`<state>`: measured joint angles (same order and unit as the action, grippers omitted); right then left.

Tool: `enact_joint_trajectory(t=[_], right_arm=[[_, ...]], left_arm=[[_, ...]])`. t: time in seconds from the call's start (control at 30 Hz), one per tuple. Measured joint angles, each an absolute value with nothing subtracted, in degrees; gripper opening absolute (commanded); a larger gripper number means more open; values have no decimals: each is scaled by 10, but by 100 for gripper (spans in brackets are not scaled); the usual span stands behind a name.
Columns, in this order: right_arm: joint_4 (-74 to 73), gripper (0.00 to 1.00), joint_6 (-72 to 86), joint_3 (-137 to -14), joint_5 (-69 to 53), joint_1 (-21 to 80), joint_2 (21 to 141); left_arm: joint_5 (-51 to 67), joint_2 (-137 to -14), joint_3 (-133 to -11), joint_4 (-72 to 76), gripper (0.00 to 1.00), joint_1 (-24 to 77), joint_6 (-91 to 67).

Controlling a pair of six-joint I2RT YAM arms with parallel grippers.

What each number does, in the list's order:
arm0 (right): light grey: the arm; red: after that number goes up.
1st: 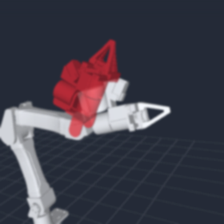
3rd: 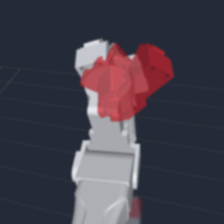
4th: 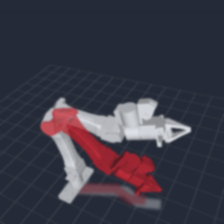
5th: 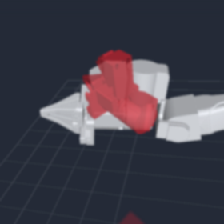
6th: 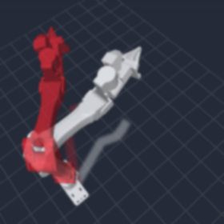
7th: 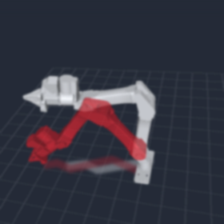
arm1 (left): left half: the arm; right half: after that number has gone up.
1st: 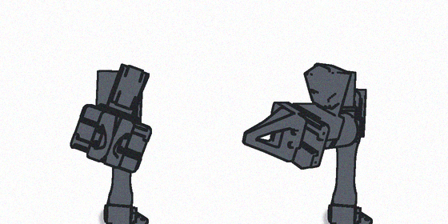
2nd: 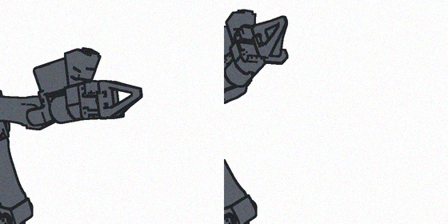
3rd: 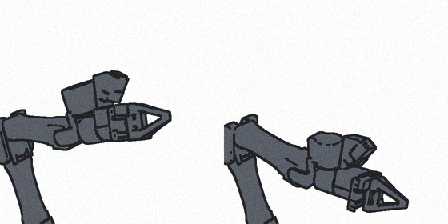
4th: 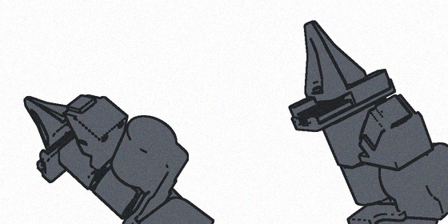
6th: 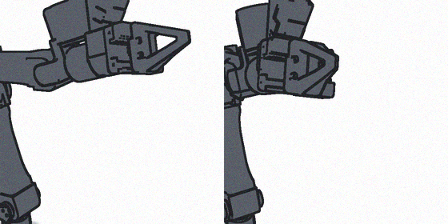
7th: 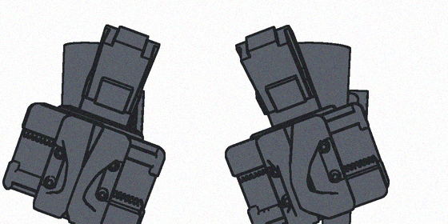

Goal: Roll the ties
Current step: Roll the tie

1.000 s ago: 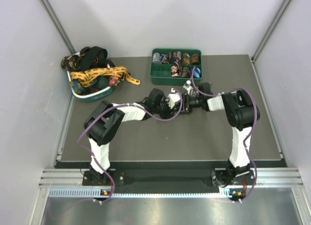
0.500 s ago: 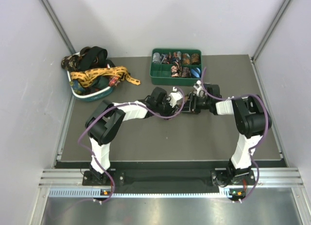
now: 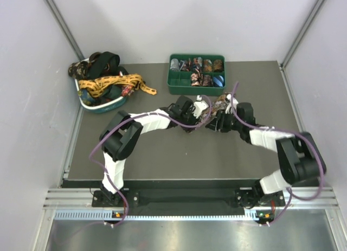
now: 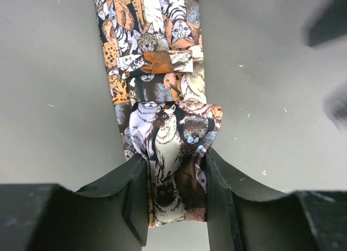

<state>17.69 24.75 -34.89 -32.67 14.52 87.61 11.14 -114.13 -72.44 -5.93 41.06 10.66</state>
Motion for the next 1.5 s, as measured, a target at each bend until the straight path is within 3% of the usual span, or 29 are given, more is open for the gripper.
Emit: enact_joint_trajectory(t=[0.1,0.23,0.5,0.63,0.9,1.3,1.5], right_arm=[[174,50,229,-327,-247,204,799],[170,53,206,-302,-100,357,700],[153,53,131,-296,140,548,675],[145,53,61,-346,232,635,741],[101,54,-72,-482,386,708,917],[-111,60,-131,-729,546,719,1183],[-180,59,-130,-785,585,704,1231]], left_arm=[[95,-1151,-750,-96,29,416,99],[79,-1164,-783,-140,29,420,85],[75,-1189,-839,-211,28,420,66],[70,-1203,-868,-245,27,421,64],[68,-1233,-926,-312,27,422,58],[64,-1264,-994,-406,26,422,56],[59,-1272,-1011,-443,26,422,50]])
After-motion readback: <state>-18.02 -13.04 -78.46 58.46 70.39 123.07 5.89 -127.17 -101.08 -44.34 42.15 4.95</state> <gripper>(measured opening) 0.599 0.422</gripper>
